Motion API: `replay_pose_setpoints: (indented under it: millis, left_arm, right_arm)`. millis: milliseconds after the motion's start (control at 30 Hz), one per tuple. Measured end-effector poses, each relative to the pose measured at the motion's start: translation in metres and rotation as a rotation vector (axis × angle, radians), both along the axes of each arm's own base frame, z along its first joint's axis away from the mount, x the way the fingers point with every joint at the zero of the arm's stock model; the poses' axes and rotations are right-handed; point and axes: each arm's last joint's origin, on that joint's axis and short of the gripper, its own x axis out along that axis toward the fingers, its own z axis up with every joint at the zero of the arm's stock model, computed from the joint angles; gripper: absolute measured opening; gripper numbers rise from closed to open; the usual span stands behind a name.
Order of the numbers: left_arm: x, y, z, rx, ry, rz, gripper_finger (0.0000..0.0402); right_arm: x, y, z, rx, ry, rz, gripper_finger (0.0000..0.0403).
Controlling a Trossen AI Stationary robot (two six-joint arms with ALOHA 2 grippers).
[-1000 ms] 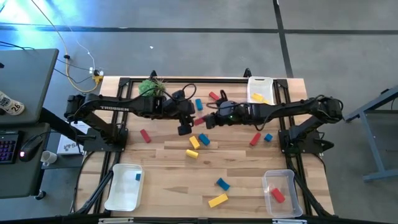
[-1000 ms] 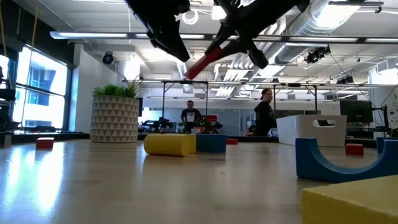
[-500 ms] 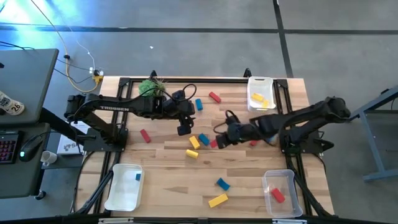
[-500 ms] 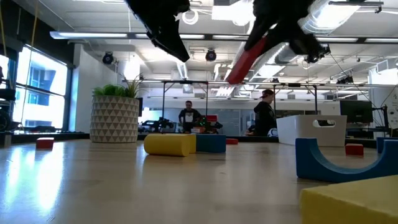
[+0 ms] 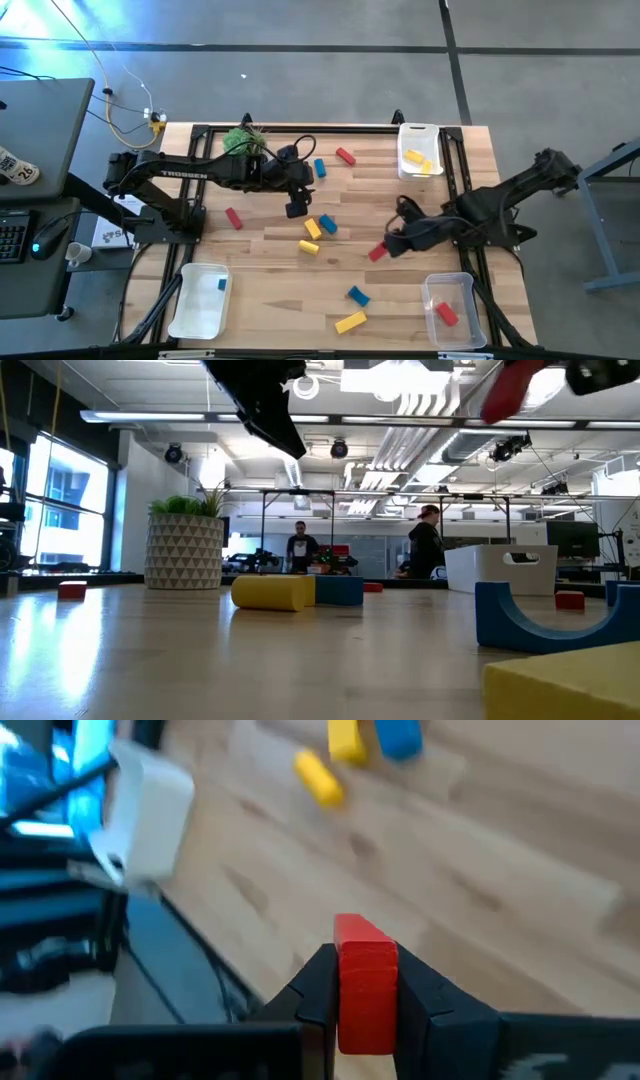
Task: Sort & place blocks by color
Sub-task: Put the red block into the transparent bin
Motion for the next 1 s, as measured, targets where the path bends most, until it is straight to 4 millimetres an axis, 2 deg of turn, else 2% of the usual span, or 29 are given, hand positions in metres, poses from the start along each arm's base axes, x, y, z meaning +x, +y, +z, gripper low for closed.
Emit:
replay_pose_setpoints:
  millis: [133,267,433,633,800,1000]
  left_arm:
    - [0.000,0.000,0.000,0.000,0.002,0.000,0.0204]
    - [0.000,0.000,0.000,-0.001,0.001,0.000,0.0206]
    - [0.000,0.000,0.000,-0.001,0.002,0.000,0.0207]
    - [0.000,0.000,0.000,0.000,0.002,0.000,0.0207]
    - [0.000,0.000,0.000,-0.001,0.002,0.000,0.0207]
    - [0.000,0.000,0.000,-0.001,0.002,0.000,0.0207]
  right_arm:
    - [-0.021,0.005,0.004,0.083,0.079,0.066,0.0038]
    - [-0.040,0.010,0.002,0.167,0.231,0.147,0.0038]
    - [-0.057,0.021,-0.002,0.229,0.385,0.249,0.0039]
    - [-0.076,0.030,-0.006,0.239,0.543,0.221,0.0039]
    - [-0.085,0.039,-0.020,0.226,0.652,0.169,0.0039]
    - [-0.083,0.052,-0.036,0.209,0.753,0.136,0.0039]
